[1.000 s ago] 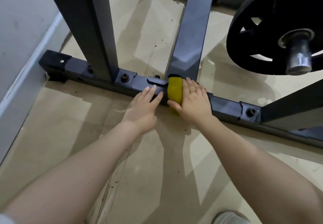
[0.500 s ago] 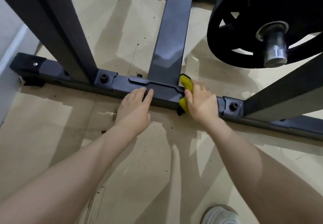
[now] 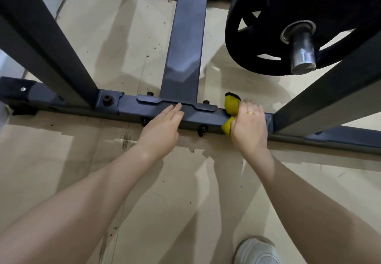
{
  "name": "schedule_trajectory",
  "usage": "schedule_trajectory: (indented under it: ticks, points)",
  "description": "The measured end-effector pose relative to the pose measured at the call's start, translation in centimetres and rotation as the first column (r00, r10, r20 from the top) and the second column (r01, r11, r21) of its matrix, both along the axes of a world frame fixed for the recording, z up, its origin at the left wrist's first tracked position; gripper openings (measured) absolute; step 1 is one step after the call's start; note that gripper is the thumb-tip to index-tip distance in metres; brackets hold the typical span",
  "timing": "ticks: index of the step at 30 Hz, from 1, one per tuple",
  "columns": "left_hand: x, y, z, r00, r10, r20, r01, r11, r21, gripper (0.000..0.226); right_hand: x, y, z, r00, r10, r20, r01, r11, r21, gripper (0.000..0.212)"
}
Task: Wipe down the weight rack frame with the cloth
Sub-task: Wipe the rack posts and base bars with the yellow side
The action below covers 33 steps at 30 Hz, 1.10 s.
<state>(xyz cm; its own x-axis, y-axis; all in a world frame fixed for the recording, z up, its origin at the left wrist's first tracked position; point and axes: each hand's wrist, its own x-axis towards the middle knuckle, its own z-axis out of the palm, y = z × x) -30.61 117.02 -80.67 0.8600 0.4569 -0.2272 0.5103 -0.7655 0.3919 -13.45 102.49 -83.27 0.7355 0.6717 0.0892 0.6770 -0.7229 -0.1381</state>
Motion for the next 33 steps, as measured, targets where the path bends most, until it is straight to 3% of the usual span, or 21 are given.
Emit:
schedule_trajectory:
  ticks: [3,7,8,12,14,17,20,22,24,28,30,33]
  points:
    - [0.1,0.3,0.0,0.999,0.020,0.039,-0.020,1.000,-0.004,0.021,-3.6,2.1,-0.7,0.998,0.016,-0.063,-0.008,0.992,0.126,0.049]
    - [0.4,0.8,0.2,0.999,-0.032,-0.009,0.032,0.999,-0.022,0.009,-6.2,2.4,-1.8,0.961,0.273,-0.038,-0.264,0.952,0.156,0.052]
    - [0.3,1.0,0.4,0.999,-0.048,-0.015,0.047,0.998,-0.035,0.011,-5.2,1.6,-1.6,0.966,0.257,-0.037,-0.249,0.957,0.148,0.054]
    - [-0.2,1.4,0.4,0.995,-0.089,-0.034,0.087,0.994,-0.059,0.015,-2.5,-1.5,-1.2,0.987,-0.102,-0.123,0.116,0.987,0.109,0.051]
    - [-0.2,1.2,0.3,0.995,-0.090,-0.050,0.087,0.995,-0.052,0.020,-4.1,-0.5,-1.5,0.985,-0.134,-0.105,0.147,0.980,0.132,0.054]
    - [-0.1,0.8,0.0,0.998,-0.062,0.018,0.063,0.998,-0.022,0.024,-8.3,2.9,-2.3,0.995,0.085,-0.058,-0.074,0.983,0.167,0.055]
    - [-0.7,0.7,-0.6,0.995,-0.077,0.055,0.075,0.996,0.047,0.023,-8.7,4.0,-1.8,0.944,0.330,-0.021,-0.328,0.942,0.069,0.058]
    - [-1.0,0.7,-0.7,0.990,-0.141,0.004,0.140,0.987,0.085,0.052,-6.4,2.5,-1.6,0.961,0.277,0.008,-0.277,0.961,0.022,0.058]
    - [-0.7,1.0,-0.9,0.985,-0.168,-0.034,0.171,0.968,0.185,0.071,-4.6,-0.3,-1.8,0.993,0.105,0.054,-0.106,0.994,0.025,0.058]
    - [0.8,1.4,-1.4,0.979,-0.195,-0.061,0.204,0.917,0.343,0.067,-6.2,-1.0,-2.7,0.981,-0.196,-0.014,0.196,0.978,0.068,0.072]
    - [1.2,1.3,-1.4,0.979,-0.175,-0.104,0.202,0.894,0.399,0.066,-8.0,1.3,-3.1,0.996,-0.085,-0.021,0.087,0.987,0.134,0.065]
    - [1.5,1.3,-1.4,0.979,-0.181,-0.092,0.203,0.887,0.416,0.063,-7.2,1.0,-3.2,0.985,0.156,0.070,-0.160,0.986,0.048,0.060]
